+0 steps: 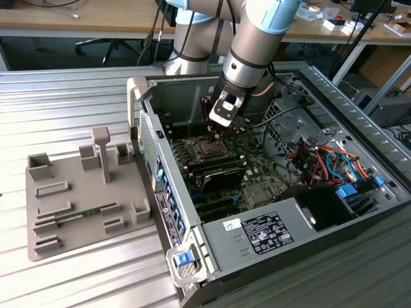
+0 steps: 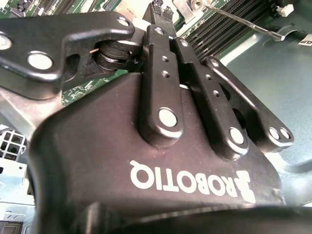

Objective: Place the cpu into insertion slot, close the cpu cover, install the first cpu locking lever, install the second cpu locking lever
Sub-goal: 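Install the first cpu locking lever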

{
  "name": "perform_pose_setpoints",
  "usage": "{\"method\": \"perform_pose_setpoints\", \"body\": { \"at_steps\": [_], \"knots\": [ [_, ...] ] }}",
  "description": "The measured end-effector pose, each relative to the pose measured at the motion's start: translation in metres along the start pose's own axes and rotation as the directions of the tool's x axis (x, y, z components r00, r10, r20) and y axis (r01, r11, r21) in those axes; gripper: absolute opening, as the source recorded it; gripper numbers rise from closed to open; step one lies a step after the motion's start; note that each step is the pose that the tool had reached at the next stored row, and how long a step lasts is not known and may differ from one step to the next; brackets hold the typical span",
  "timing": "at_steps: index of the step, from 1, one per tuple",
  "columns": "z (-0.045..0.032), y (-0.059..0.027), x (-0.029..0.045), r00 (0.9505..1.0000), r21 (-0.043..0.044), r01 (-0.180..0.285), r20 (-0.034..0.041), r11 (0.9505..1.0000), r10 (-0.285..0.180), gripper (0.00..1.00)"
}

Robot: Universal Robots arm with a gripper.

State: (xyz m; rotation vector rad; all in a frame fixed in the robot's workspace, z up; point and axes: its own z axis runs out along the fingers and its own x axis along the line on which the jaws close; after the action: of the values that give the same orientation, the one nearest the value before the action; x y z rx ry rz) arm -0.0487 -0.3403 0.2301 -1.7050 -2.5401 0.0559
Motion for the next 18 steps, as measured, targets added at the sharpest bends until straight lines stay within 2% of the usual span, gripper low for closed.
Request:
{"method": "perform_pose_setpoints", "body": {
  "at_steps": [18],
  "knots": [
    [0.0,0.0,0.0,0.9997,0.0011,0.023,0.0017,0.9997,-0.023,0.1]
  ]
}}
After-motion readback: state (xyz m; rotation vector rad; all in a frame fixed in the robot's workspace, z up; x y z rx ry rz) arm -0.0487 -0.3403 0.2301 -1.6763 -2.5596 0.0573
